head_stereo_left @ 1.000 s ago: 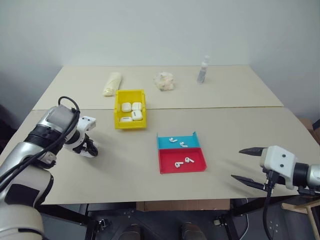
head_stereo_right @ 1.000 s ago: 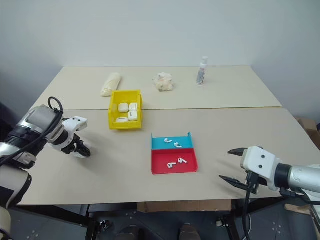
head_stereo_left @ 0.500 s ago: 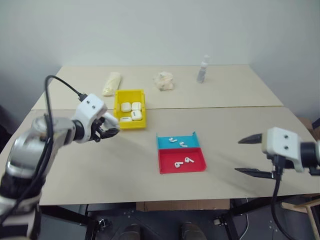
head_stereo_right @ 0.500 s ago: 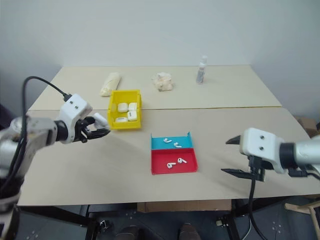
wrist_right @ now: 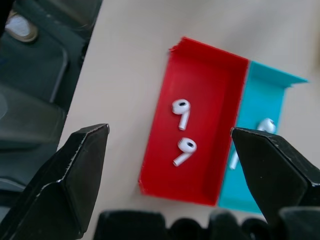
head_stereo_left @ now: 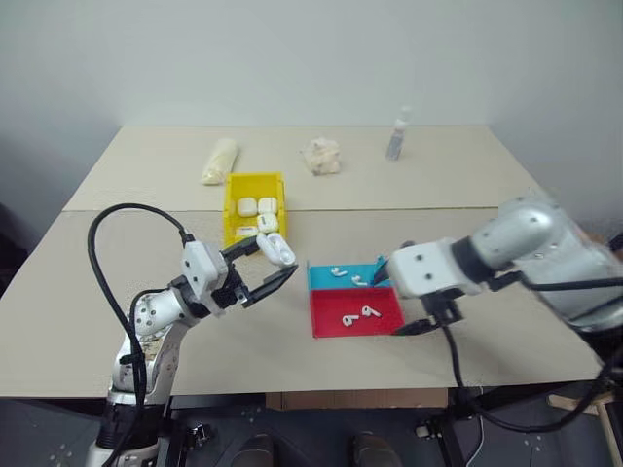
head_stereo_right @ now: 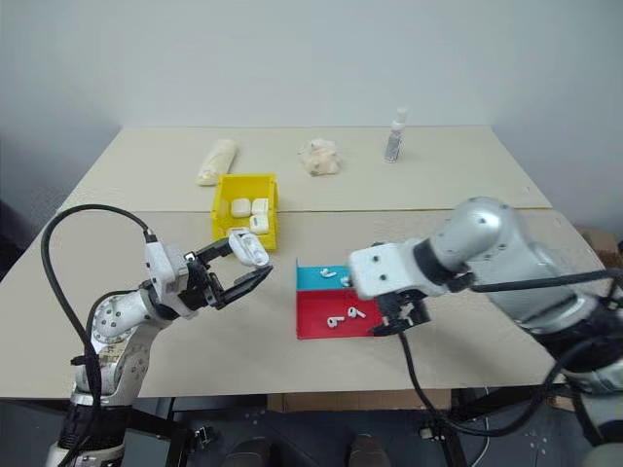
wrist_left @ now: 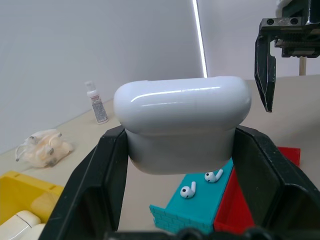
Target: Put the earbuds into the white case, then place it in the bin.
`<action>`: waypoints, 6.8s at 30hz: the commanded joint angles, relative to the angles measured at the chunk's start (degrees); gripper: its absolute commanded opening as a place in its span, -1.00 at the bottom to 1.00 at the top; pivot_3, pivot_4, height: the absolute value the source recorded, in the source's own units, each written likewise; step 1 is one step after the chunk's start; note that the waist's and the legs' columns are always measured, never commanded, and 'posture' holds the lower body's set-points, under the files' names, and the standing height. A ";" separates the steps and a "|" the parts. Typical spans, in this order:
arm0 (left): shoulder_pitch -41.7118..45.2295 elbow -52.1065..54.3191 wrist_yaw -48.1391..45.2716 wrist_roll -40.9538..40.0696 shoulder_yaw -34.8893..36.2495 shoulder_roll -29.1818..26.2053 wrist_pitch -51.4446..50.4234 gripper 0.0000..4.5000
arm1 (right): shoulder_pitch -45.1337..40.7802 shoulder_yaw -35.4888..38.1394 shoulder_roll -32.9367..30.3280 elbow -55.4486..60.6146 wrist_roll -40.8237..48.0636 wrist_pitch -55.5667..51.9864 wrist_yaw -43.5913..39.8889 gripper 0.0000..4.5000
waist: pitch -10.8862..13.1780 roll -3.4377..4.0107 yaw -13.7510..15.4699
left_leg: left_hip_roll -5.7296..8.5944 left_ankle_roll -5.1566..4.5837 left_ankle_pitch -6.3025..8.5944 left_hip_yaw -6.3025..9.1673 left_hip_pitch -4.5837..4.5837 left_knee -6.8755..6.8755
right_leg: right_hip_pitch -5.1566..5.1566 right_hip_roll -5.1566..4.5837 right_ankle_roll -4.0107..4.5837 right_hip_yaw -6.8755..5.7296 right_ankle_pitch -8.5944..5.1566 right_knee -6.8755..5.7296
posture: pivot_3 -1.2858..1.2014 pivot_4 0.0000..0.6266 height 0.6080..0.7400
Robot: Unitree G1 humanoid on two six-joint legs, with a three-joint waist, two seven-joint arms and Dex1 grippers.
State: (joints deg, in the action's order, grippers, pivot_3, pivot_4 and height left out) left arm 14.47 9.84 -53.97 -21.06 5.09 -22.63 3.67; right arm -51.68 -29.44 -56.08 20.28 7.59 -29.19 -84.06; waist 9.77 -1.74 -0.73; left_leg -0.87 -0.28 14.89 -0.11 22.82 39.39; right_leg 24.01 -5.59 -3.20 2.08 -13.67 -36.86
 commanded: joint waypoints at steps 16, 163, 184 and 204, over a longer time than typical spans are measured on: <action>-3.50 2.29 2.26 -0.97 -1.26 -2.02 0.95 0.25 | -6.38 -10.63 13.61 -14.38 -18.08 5.19 -1.90 0.61 | -0.01 0.02 -0.05 | -0.04 -0.02 0.01 0.09 0.26 0.32 | 0.22 0.09 0.00 -0.07 0.00 -0.17 | 0.03 -0.52 1.00; 12.17 6.67 -13.47 -11.75 -9.81 -2.15 -12.19 0.25 | 21.10 27.34 29.28 -5.61 23.63 26.80 11.04 -0.17 | 0.00 0.04 -0.11 | -0.08 -0.03 0.02 0.14 0.20 0.28 | 0.12 0.17 0.00 -0.06 0.00 -0.14 | 0.03 -0.52 1.00; -3.85 7.57 -10.38 -5.34 -0.94 -14.84 -8.73 0.25 | -9.57 8.10 13.34 -29.32 -0.32 11.65 5.34 -0.17 | 0.04 0.11 -0.52 | -0.15 -0.04 0.03 -0.03 0.11 0.20 | 0.19 0.21 0.05 0.05 -0.03 -0.13 | 0.03 -0.52 1.00; -11.73 13.35 -4.24 -2.92 -2.15 -13.85 -8.08 0.25 | -27.45 -9.03 36.14 -75.71 -29.06 41.55 9.19 -0.17 | 0.07 0.16 -0.77 | -0.13 0.00 0.01 -0.03 0.25 0.18 | 0.36 0.17 0.07 0.01 -0.01 -0.21 | 0.03 -0.52 1.00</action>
State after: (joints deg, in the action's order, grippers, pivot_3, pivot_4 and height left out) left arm 3.30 20.80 -58.94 -24.08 2.45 -36.27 -5.50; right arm -76.79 -39.02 -20.27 -53.31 -20.13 10.07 -76.40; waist 9.84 -1.58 -1.50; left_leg -1.00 -0.27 14.90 -0.13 23.07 39.55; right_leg 24.38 -5.42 -3.12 2.08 -13.68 -37.07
